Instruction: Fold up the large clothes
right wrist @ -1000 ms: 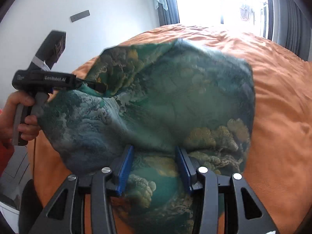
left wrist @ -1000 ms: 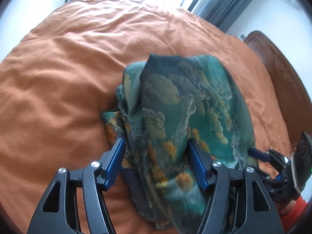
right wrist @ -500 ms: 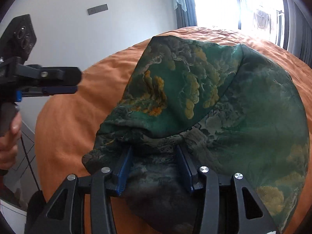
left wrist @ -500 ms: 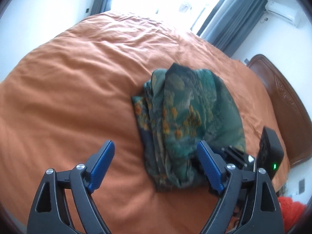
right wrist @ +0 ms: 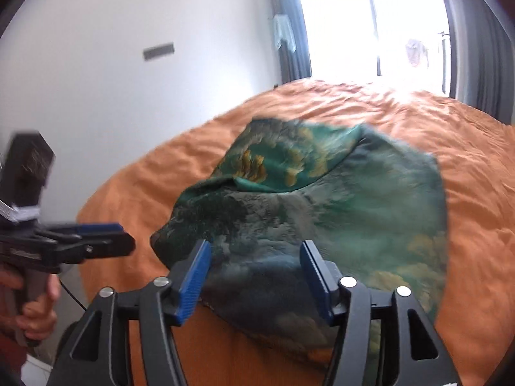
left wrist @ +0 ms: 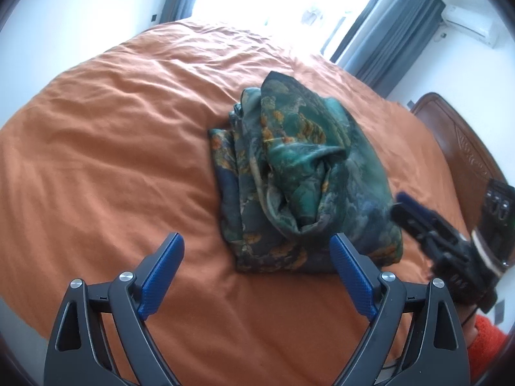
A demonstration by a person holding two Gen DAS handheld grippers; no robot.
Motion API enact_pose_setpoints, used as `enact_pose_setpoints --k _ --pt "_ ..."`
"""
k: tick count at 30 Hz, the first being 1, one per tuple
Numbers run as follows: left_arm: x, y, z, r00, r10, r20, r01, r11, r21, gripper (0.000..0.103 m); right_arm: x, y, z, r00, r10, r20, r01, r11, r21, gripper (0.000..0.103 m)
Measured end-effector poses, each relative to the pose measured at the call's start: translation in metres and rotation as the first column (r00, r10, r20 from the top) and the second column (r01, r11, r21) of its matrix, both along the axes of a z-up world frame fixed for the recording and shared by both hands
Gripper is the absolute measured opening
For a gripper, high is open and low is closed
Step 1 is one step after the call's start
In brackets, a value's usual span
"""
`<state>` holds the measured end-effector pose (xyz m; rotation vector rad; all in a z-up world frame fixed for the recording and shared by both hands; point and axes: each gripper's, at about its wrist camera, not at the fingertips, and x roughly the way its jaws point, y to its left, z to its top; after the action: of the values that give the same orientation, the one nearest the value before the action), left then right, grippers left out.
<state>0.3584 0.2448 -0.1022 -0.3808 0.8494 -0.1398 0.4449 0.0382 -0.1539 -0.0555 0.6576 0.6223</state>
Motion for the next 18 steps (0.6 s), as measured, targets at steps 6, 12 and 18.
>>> enact_pose_setpoints --k 6,12,18 --pt "-0.009 -0.004 0.011 0.999 0.013 0.04 -0.014 0.999 0.029 0.094 -0.019 -0.062 0.013 0.979 -0.187 0.075 0.189 0.982 -0.017 0.061" --pt "-0.013 -0.015 0.021 0.998 0.014 0.054 -0.018 0.998 0.063 0.094 0.001 -0.088 -0.042 0.968 -0.218 -0.123 0.211 0.975 -0.063 0.063" --pt "-0.018 -0.022 0.026 0.999 0.014 0.052 -0.018 0.996 0.09 0.094 -0.013 -0.091 -0.036 0.969 -0.228 -0.097 0.222 0.973 -0.068 0.066"
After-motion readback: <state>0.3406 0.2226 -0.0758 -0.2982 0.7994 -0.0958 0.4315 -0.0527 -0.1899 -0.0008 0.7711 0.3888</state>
